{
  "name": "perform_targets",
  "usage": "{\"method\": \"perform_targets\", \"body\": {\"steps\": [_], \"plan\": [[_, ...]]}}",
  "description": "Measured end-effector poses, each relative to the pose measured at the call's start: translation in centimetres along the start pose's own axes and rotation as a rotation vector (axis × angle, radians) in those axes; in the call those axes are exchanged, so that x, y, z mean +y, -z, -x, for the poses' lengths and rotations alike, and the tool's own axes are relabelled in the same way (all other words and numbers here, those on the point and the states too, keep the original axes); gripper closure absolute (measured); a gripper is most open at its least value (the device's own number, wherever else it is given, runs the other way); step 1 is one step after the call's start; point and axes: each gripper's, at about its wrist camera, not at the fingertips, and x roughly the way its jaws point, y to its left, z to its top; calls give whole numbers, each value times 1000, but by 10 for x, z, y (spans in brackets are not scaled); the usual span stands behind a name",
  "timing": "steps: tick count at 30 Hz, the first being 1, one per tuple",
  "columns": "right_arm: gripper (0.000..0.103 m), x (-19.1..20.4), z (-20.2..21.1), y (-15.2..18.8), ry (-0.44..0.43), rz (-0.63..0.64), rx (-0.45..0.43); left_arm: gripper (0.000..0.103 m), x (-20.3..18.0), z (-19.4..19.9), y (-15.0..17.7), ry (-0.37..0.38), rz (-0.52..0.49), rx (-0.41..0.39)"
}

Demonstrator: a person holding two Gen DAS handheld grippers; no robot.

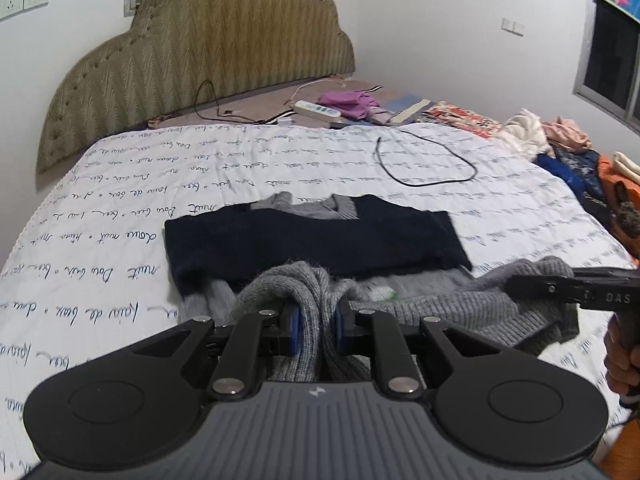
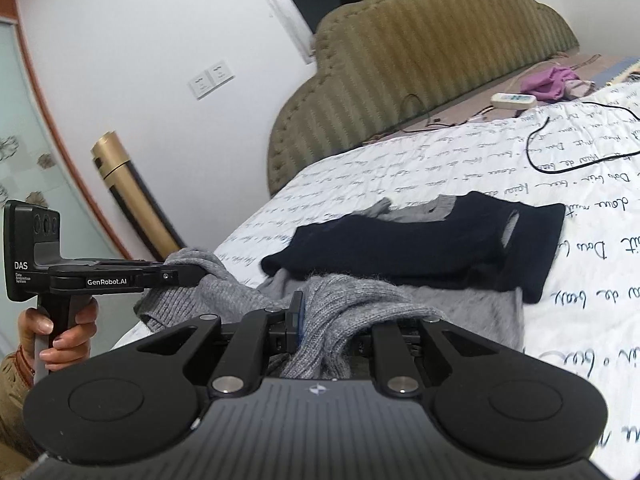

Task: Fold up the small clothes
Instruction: 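Lift the held hem with both grippers and fold it toward the collar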

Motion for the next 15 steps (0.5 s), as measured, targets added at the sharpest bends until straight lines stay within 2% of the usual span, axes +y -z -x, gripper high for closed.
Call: {"method": "perform_targets", "body": {"steps": [6, 15], "plan": [[85, -24, -30, -17, 31, -29, -8, 87, 13, -48, -24, -51, 36, 52], [85, -56, -74, -43, 89, -51, -3, 87, 25, -97, -48, -115, 32, 89]]}}
